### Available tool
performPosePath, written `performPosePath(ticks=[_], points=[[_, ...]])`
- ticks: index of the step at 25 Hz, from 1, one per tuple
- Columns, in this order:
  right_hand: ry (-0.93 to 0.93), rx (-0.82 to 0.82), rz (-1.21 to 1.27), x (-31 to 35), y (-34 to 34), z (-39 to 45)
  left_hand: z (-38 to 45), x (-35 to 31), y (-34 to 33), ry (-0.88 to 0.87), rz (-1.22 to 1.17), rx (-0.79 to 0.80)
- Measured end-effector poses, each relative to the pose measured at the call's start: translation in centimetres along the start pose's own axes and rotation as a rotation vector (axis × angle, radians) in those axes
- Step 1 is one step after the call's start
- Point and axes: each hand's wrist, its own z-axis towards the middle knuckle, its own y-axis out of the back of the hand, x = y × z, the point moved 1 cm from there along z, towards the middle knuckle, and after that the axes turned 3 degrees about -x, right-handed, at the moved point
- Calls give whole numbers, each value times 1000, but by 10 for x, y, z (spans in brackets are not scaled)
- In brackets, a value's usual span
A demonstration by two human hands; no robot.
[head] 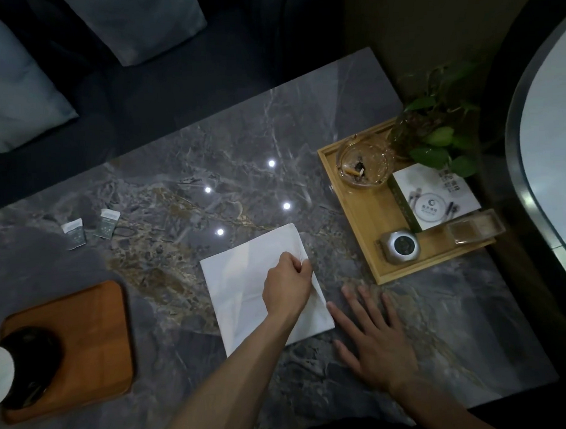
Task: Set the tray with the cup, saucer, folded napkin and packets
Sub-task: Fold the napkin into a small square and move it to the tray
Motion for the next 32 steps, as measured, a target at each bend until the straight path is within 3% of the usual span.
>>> performPosePath(ticks=[6,9,18,23,25,28,32], points=[[-3,5,-11,0,2,0,-8,12,-1,-69,-139,41],[-14,12,-19,2,3,0,-16,33,5,-169,-194,-13],[-29,-30,-12,2,7,-1,-52,121,24,-725,260,-327],[-115,-201,104,28,23,14,-52,133,15,-662,289,-356],[-33,-253,84,58,25,29,-50,130,7,-625,291,-331],[120,-178,17,105,17,59,-45,128,-2,-531,316,-300],[131,-1,-107,106,-2,81,-37,133,-8,-460,362,-245]])
